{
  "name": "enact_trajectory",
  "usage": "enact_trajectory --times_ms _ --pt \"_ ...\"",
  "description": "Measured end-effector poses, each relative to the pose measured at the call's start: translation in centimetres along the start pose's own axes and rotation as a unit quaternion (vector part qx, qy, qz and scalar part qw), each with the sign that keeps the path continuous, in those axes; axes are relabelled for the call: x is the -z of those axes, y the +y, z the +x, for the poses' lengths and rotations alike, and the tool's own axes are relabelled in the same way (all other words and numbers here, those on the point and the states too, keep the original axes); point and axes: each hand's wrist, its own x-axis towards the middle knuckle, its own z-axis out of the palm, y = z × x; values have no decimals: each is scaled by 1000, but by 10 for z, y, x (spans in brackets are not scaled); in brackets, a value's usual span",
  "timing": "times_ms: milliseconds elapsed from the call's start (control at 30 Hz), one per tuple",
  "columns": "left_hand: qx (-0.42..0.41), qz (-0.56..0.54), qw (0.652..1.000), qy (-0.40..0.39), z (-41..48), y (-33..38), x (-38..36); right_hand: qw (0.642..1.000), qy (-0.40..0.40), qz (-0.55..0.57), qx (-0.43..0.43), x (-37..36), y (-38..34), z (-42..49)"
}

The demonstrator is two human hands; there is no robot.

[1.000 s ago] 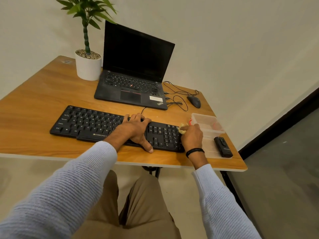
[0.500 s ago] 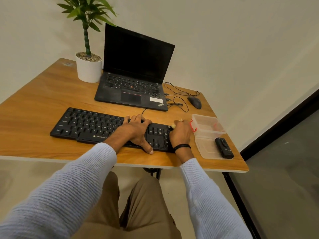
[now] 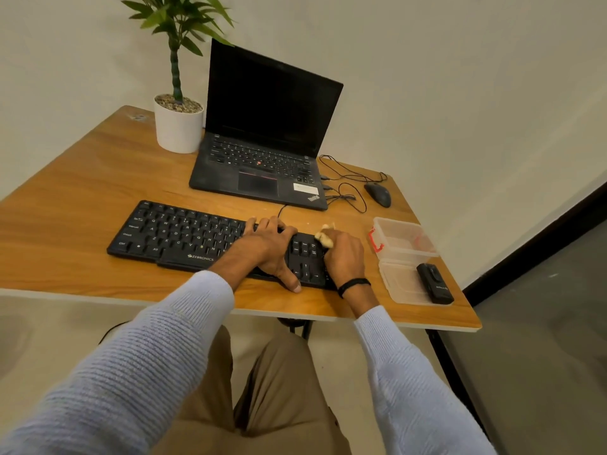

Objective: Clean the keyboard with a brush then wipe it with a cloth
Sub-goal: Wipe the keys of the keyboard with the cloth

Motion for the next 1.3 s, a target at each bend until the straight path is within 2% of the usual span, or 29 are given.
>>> enact_trajectory --times_ms 100,133,233,300,433,500,567,700,767,800,867,967,1033,1133,1233,1300 --pt "-1 -3 1000 1 0 -1 -1 994 -73 1 77 7 4 -14" --pt "-3 -4 1000 3 0 -1 0 993 -89 7 79 14 9 -15" --pt "-6 -10 1000 0 -2 -2 0 999 -20 11 30 23 30 -9" --pt "-5 -7 1000 0 -1 -1 1 1000 -16 -3 8 16 26 -23" --pt "1 -3 1000 1 0 0 0 998 -11 -40 48 2 4 -82" --pt "0 -2 1000 2 1 1 -1 998 0 -8 55 8 6 -104" --pt "-1 -2 1000 2 0 0 -1 999 17 37 9 20 10 -103" --pt "-6 1 1000 1 -1 -1 2 983 115 73 -119 32 24 -51" --pt "-4 0 1000 -1 -1 0 2 982 102 72 -139 31 28 -27" --pt "-3 1 1000 -1 -1 0 2 984 70 74 -145 26 27 -21" --pt "-2 4 1000 -1 -1 1 1 991 16 36 -125 9 18 -26" --pt "1 9 1000 -2 0 2 1 992 42 -67 -101 -16 0 -52" --pt "3 12 1000 -4 0 2 1 989 39 -91 -108 -27 -12 -72" --pt "1 24 1000 -6 2 2 1 991 14 -117 -67 -36 -25 -103" --pt "4 30 999 -9 2 3 3 998 -19 -62 -17 -22 -16 -121" --pt "6 27 1000 -14 2 4 5 999 -37 30 7 -1 -2 -130"
